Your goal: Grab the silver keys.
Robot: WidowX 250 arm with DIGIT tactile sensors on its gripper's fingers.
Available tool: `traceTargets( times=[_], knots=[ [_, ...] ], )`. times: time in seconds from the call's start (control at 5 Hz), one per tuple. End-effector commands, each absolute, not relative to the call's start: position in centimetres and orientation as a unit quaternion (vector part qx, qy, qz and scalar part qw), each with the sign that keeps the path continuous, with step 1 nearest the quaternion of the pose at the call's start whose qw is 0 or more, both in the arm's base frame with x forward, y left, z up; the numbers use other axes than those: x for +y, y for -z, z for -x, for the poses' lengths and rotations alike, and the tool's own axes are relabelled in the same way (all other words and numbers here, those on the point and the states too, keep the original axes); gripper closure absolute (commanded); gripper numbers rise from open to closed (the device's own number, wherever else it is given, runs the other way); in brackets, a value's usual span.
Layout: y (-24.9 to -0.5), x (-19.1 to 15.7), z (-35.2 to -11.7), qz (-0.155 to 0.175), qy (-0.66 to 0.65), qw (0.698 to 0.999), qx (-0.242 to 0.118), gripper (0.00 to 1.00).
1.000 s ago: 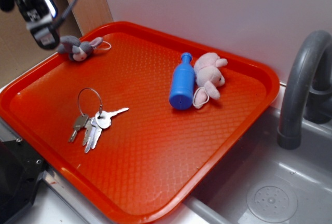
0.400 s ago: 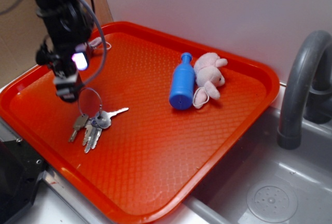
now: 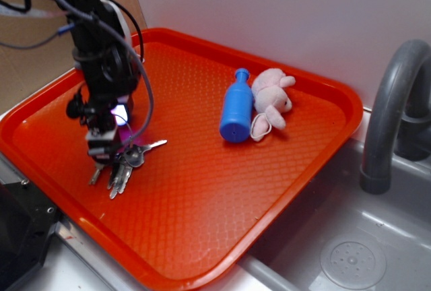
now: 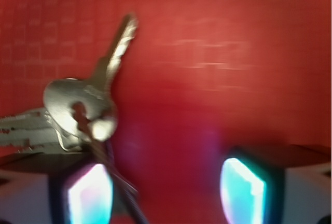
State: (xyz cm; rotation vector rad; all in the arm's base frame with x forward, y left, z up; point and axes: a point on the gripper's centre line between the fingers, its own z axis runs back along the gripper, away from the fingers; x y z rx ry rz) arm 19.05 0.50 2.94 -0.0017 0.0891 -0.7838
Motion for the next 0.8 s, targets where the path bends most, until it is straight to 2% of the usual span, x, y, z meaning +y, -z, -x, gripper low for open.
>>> traceTargets(
  times=[0.0, 0.2, 0.4, 0.6],
  knots=[
    [-4.7, 0.0, -18.9, 0.026, 0.400, 0.916, 0.020, 1.00],
    [-4.5, -0.1, -19.1, 0.026, 0.400, 0.916, 0.024, 1.00],
    [-5.4, 0.3, -19.3, 0.026, 0.382, 0.924, 0.018, 1.00],
    [-10.5, 1.2, -18.2, 0.000, 0.265, 0.963, -0.042, 1.00]
  ],
)
